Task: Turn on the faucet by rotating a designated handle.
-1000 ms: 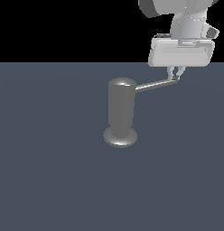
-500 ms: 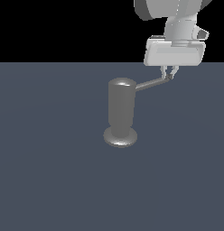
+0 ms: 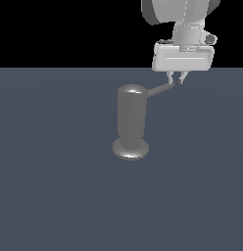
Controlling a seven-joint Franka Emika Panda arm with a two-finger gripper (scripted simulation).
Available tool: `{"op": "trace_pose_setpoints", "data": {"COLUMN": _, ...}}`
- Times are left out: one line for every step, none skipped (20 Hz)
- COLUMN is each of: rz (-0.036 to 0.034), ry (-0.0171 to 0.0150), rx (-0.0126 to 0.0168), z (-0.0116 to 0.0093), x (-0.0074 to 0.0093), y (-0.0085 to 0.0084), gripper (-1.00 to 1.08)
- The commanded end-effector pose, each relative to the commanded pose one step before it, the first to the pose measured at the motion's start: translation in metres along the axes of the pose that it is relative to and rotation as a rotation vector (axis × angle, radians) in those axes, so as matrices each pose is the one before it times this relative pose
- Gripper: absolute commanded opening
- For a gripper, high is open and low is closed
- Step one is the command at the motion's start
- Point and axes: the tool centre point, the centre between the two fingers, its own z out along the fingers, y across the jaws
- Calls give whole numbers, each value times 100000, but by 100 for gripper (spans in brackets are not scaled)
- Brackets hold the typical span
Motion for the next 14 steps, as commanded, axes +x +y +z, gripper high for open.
{"op": "trace_pose_setpoints", "data": {"rz": -16, "ry": -1025, "rx": 140, "z": 1214, "x": 768, "y": -241, "gripper": -100}}
{"op": "trace_pose_setpoints", "data": {"rz": 58, "ry": -38, "rx": -3, "z": 23, "x": 249, "y": -14, "gripper": -100}}
{"op": "trace_pose_setpoints", "data": {"rz": 82, "ry": -53, "rx": -4, "z": 33, "x": 243, "y": 2, "gripper": -100}}
{"op": "trace_pose_setpoints", "data": {"rz": 58, "ry": -38, "rx": -3, "z": 23, "x": 244, "y": -12, "gripper": -100}}
{"op": "trace_pose_setpoints", "data": {"rz": 82, "ry": -53, "rx": -5, "z": 32, "x": 238, "y": 3, "gripper": -100}}
{"op": "trace_pose_setpoints", "data": {"rz": 58, "ry": -38, "rx": -3, "z": 23, "x": 239, "y": -11, "gripper": -100}}
{"op": "trace_pose_setpoints", "data": {"rz": 58, "ry": -38, "rx": -3, "z": 23, "x": 236, "y": -11, "gripper": -100}}
{"op": "trace_pose_setpoints", "data": {"rz": 82, "ry": -53, "rx": -5, "z": 32, "x": 231, "y": 5, "gripper": -100}}
{"op": "trace_pose_setpoints", "data": {"rz": 58, "ry": -38, "rx": -4, "z": 22, "x": 231, "y": -10, "gripper": -100}}
{"op": "trace_pose_setpoints", "data": {"rz": 58, "ry": -37, "rx": -4, "z": 22, "x": 229, "y": -9, "gripper": -100}}
{"op": "trace_pose_setpoints", "data": {"rz": 58, "ry": -37, "rx": -4, "z": 22, "x": 226, "y": -8, "gripper": -100}}
{"op": "trace_pose_setpoints", "data": {"rz": 82, "ry": -53, "rx": -6, "z": 32, "x": 221, "y": 8, "gripper": -100}}
{"op": "trace_pose_setpoints", "data": {"rz": 58, "ry": -37, "rx": -4, "z": 22, "x": 221, "y": -7, "gripper": -100}}
{"op": "trace_pose_setpoints", "data": {"rz": 0, "ry": 0, "rx": 0, "z": 0, "x": 0, "y": 0, "gripper": -100}}
